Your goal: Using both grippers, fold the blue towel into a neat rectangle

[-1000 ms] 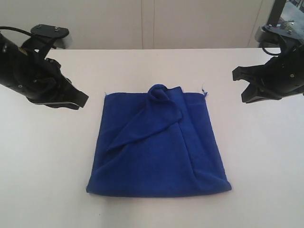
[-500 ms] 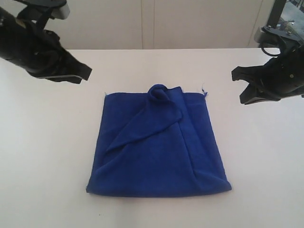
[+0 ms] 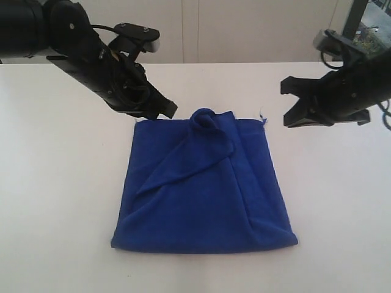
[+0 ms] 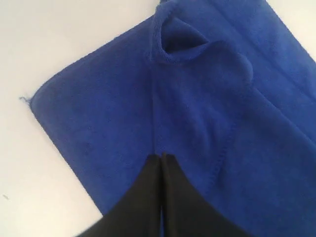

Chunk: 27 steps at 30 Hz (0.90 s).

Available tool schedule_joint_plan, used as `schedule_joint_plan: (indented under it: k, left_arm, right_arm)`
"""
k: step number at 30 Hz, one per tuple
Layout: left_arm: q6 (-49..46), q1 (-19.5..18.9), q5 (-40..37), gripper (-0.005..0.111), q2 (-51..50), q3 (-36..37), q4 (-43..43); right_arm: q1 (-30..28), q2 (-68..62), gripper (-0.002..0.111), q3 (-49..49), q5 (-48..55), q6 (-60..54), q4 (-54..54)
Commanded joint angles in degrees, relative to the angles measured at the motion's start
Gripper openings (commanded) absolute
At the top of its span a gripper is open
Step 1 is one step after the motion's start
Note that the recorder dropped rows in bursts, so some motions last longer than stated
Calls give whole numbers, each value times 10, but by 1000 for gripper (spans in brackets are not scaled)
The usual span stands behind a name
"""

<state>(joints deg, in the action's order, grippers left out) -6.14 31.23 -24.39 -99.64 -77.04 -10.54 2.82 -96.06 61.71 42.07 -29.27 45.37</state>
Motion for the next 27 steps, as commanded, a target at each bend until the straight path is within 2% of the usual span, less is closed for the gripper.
schedule_joint_plan:
  k: [1, 6, 8, 14, 17, 22, 27]
  left_arm:
    - [2, -3, -11, 0, 3, -4, 15]
    - [1, -3, -32, 0, 2, -3, 25]
    - [1, -3, -43, 0, 2, -3, 34]
    - [1, -3, -62, 0, 2, -3, 48]
    - [1, -3, -63, 0, 2, -3, 48]
    - [1, -3, -81, 0, 2, -3, 48]
    - [1, -3, -84, 0, 2, -3, 48]
  right_arm:
    - [53, -56, 0, 40, -38, -41, 34]
    - [92, -137, 1, 100, -82, -52, 30]
    - [99, -162, 5, 113, -106, -52, 30]
    - [120, -229, 27, 150, -113, -72, 32]
    - [128, -251, 34, 163, -119, -81, 32]
    - [131, -264, 35, 170, -128, -85, 29]
    - [131, -263, 33, 170, -79, -107, 27]
